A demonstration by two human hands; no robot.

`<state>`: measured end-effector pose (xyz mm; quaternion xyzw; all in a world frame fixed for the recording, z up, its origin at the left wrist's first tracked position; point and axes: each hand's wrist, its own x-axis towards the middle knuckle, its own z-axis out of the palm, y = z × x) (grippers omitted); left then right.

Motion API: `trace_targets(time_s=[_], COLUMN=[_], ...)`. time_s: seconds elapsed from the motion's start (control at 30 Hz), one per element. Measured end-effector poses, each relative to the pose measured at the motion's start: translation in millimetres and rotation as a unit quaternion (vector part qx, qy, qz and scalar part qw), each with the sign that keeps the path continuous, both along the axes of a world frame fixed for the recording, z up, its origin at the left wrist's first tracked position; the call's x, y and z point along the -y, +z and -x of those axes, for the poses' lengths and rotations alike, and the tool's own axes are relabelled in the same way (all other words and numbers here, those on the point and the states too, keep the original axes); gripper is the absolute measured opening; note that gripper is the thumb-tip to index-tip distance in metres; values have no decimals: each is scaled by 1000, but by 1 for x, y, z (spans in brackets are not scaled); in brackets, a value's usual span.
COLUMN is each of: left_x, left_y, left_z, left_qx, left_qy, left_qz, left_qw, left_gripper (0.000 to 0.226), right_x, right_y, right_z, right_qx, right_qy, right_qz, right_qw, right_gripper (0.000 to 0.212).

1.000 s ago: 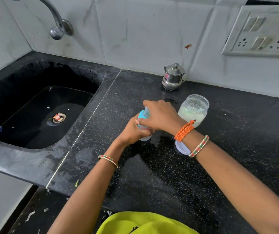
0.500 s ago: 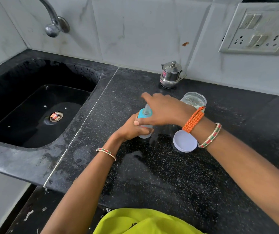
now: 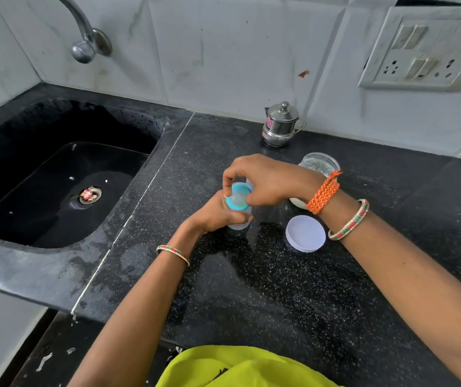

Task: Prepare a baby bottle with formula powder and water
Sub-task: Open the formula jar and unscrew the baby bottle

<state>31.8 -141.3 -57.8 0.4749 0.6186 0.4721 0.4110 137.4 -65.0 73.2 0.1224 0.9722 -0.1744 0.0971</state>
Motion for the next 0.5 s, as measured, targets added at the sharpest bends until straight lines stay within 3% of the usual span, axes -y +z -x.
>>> trace_targets(time_s=[0.13, 0.27, 0.33, 0.4, 0.5], left_x=[6, 3, 3, 3, 3], left_y=[-3, -4, -6, -10, -13], left_z=[-2, -3, -4, -4, 7], left_qx=[-25, -36, -2, 28, -28], left_qy=[-12, -4, 6, 42, 137], left_qz=[-8, -13, -28, -42, -60], left_qw=[1000, 999, 1000, 998, 988], left_gripper=[26, 21, 23, 40, 58], right_x=[17, 28, 24, 13, -11], right_y=[-11, -20, -17, -16, -25], right_z=[-1, -2, -6, -11, -20], right_qx=[8, -89, -132, -204, -199], right_qy=[0, -17, -67, -150, -270], right_qz=[-24, -124, -98, -55, -37], right_qw=[1000, 988, 984, 966, 941], right_gripper=[42, 33, 33, 37, 46])
